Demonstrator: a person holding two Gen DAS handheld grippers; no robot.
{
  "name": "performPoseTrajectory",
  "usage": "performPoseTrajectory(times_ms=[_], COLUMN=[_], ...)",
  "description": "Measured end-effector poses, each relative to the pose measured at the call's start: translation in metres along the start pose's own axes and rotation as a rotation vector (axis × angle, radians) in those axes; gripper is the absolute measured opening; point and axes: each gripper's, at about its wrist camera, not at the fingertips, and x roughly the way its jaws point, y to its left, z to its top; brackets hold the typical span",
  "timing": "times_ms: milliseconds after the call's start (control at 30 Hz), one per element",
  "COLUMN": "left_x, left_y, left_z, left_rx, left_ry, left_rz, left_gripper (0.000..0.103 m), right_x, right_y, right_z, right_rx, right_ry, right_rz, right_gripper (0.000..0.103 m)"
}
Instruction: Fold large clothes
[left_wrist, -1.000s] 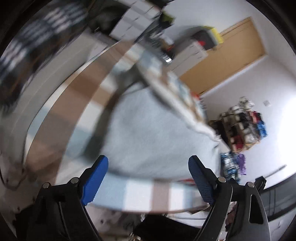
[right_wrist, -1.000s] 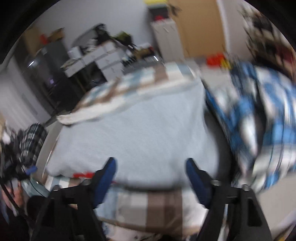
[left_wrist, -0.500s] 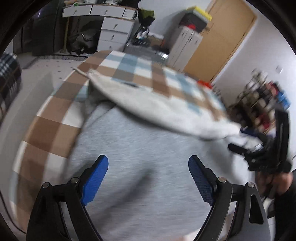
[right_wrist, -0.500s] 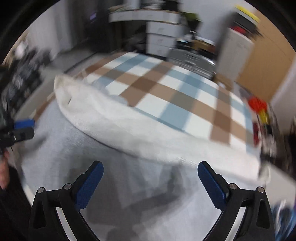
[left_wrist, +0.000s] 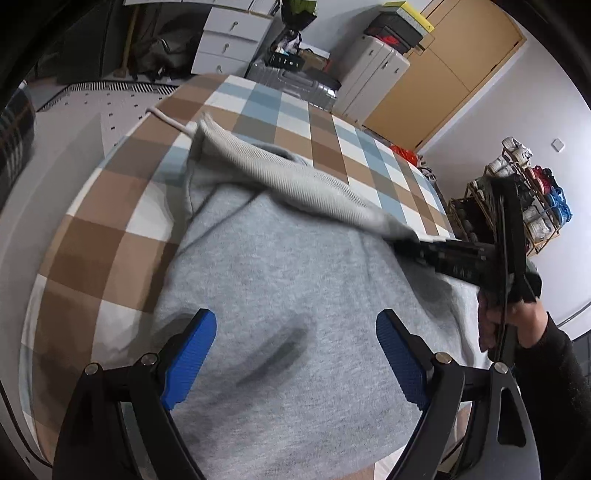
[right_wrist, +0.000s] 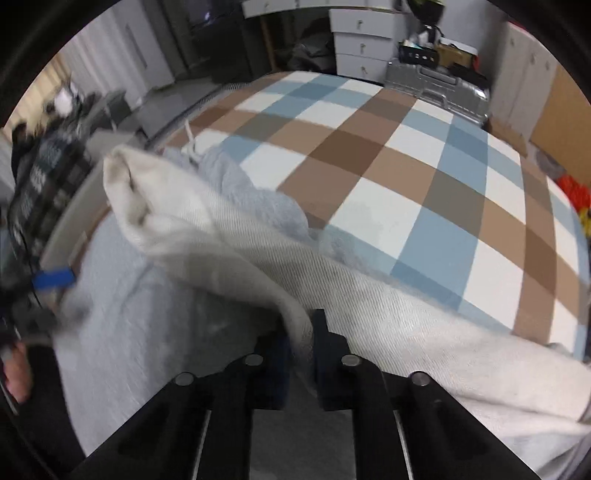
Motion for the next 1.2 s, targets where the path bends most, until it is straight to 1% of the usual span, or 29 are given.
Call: performPoseTrajectory(times_ms=[33, 133, 167, 233, 267, 333, 367, 400, 433, 467, 500, 533, 567, 600, 633, 700, 733, 800, 833, 900, 967, 1033, 1100, 1167, 1200], left_x=[0.000, 0.001, 0.001, 0.003, 0.003, 0.006, 0.007, 0.009, 0.009, 0.009, 0.009, 0.008, 0.009, 0.008, 0.006, 0.006, 0.005, 0.006, 0.006, 0.007, 0.009, 0.012, 0.013, 0.014, 0.015], left_y=[-0.001, -0.003, -0.004, -0.006, -0.007, -0.007, -0.008, -0.006, -0.006, -0.006, -0.005, -0.004, -0.002, -0.002, -0.001, -0.001, -0.002, -0.004, -0.006, -0.008, -0.010, -0.010, -0.009, -0.008, -0.008], left_z=[-0.001, -0.004, -0.004, -0.006, -0.006, -0.007, -0.007, -0.006, -0.007, -0.008, -0.008, -0.008, -0.007, -0.007, -0.008, -0.007, -0.009, -0.009, -0.010, -0.010, -0.011, -0.011, -0.011, -0.010, -0.011], left_rx=[-0.002, -0.003, -0.003, 0.002, 0.006, 0.014, 0.021, 0.026, 0.032, 0.038, 0.042, 0.043, 0.040, 0.033, 0.024, 0.014, 0.010, 0.007, 0.007, 0.012, 0.020, 0.024, 0.025, 0.026, 0.028], left_ry=[0.002, 0.014, 0.016, 0.017, 0.018, 0.022, 0.024, 0.025, 0.026, 0.027, 0.027, 0.028, 0.030, 0.032, 0.035, 0.039, 0.041, 0.046, 0.049, 0.049, 0.050, 0.052, 0.056, 0.056, 0.056], left_rz=[0.000, 0.009, 0.011, 0.027, 0.034, 0.047, 0.056, 0.063, 0.076, 0.089, 0.094, 0.095, 0.094, 0.091, 0.085, 0.079, 0.071, 0.054, 0.051, 0.055, 0.064, 0.072, 0.074, 0.075, 0.077], left_gripper=[0.085, 0.085, 0.085, 0.085, 0.085, 0.085, 0.085, 0.085, 0.085, 0.085, 0.085, 0.085, 0.085, 0.085, 0.085, 0.085, 0.085, 0.085, 0.085, 0.085, 0.085, 0.085, 0.085, 0.085, 0.085], right_x=[-0.003, -0.016, -0.018, -0.020, -0.018, -0.015, -0.012, -0.009, -0.007, -0.007, -0.011, -0.021, -0.028, -0.039, -0.051, -0.071, -0.076, -0.083, -0.081, -0.072, -0.062, -0.053, -0.039, -0.027, -0.022], right_y=[-0.002, -0.006, -0.005, 0.002, 0.006, 0.011, 0.011, 0.010, 0.007, 0.001, -0.004, -0.013, -0.020, -0.026, -0.033, -0.043, -0.048, -0.061, -0.070, -0.080, -0.088, -0.094, -0.097, -0.099, -0.099], right_z=[0.003, 0.016, 0.022, 0.033, 0.040, 0.050, 0.055, 0.059, 0.062, 0.064, 0.064, 0.060, 0.056, 0.050, 0.041, 0.023, 0.015, -0.005, -0.016, -0.030, -0.040, -0.045, -0.045, -0.043, -0.040], right_rx=[0.024, 0.069, 0.063, 0.033, 0.018, -0.004, -0.011, -0.006, 0.006, 0.030, 0.060, 0.099, 0.115, 0.119, 0.107, 0.089, 0.079, 0.053, 0.049, 0.043, 0.042, 0.048, 0.043, 0.022, 0.020], right_ry=[-0.027, -0.101, -0.122, -0.153, -0.162, -0.209, -0.230, -0.234, -0.228, -0.220, -0.223, -0.238, -0.247, -0.260, -0.274, -0.294, -0.294, -0.258, -0.209, -0.147, -0.109, -0.090, -0.050, -0.028, -0.018], right_rz=[0.017, 0.012, 0.002, -0.054, -0.094, -0.219, -0.298, -0.349, -0.382, -0.401, -0.398, -0.347, -0.307, -0.266, -0.251, -0.258, -0.244, -0.218, -0.224, -0.256, -0.272, -0.266, -0.238, -0.266, -0.264], right_gripper=[0.008, 0.008, 0.008, 0.008, 0.008, 0.007, 0.008, 0.008, 0.009, 0.016, 0.027, 0.036, 0.059, 0.079, 0.085, 0.098, 0.100, 0.101, 0.101, 0.101, 0.100, 0.100, 0.099, 0.099, 0.099])
